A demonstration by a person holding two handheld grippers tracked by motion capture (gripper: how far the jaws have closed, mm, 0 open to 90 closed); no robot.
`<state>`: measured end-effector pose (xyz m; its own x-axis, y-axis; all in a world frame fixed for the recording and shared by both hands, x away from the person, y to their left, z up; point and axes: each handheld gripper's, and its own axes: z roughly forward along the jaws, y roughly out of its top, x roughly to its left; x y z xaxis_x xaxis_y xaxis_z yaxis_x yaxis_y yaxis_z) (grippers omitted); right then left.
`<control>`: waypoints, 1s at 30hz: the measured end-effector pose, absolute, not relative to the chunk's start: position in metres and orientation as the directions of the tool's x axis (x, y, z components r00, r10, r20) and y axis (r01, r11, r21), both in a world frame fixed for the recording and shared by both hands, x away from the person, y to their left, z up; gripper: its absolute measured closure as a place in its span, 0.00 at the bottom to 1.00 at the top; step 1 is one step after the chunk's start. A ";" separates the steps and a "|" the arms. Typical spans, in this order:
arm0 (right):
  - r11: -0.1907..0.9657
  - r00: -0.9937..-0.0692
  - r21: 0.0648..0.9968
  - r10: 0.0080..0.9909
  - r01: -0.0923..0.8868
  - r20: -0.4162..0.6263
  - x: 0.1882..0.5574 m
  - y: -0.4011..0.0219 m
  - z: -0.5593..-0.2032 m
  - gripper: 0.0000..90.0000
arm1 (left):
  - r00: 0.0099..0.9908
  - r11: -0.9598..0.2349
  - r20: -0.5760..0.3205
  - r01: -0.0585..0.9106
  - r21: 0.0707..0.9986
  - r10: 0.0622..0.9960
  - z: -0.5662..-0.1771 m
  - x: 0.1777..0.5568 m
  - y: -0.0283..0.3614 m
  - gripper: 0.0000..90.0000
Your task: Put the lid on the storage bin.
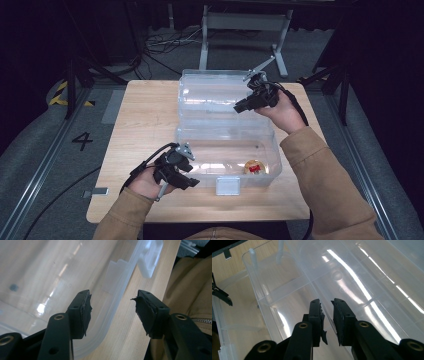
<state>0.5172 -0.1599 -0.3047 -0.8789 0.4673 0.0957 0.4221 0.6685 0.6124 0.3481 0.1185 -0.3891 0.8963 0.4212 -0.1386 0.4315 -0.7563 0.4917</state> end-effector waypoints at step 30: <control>0.663 -0.870 0.608 0.483 0.437 0.098 0.511 -0.158 -0.303 0.87 | 0.921 -0.801 -0.087 0.375 0.467 0.380 -0.408 0.351 0.105 0.84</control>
